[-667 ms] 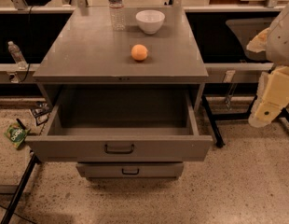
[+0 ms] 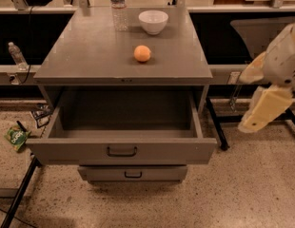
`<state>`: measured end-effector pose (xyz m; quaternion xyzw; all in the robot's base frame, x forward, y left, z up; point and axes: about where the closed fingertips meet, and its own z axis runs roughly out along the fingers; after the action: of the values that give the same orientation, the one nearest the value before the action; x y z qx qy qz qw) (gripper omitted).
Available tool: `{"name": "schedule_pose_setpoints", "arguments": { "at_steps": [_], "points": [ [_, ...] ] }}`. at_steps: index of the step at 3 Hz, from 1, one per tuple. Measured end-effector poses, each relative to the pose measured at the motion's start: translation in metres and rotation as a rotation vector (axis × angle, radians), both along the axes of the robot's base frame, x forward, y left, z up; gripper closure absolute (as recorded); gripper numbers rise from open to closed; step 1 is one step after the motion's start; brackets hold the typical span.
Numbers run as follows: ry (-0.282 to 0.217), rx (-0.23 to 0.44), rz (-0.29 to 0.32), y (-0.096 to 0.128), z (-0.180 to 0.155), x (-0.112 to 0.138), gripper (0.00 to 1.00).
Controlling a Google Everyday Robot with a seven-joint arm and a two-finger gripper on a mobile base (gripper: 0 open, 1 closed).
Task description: Close top drawer
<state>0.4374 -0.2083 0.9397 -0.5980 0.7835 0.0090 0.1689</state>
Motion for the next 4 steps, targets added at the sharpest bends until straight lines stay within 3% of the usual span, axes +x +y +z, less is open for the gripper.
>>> {"name": "schedule_pose_setpoints", "arguments": {
  "at_steps": [1, 2, 3, 4],
  "points": [
    [0.05, 0.097, 0.046, 0.017, -0.063, -0.006, 0.48],
    [0.053, 0.157, 0.115, 0.041, -0.123, -0.013, 0.72],
    [0.018, 0.181, 0.173, 0.074, -0.174, -0.022, 0.96],
    [-0.047, 0.185, 0.164, 0.083, -0.183, -0.011, 1.0]
  ]
}}
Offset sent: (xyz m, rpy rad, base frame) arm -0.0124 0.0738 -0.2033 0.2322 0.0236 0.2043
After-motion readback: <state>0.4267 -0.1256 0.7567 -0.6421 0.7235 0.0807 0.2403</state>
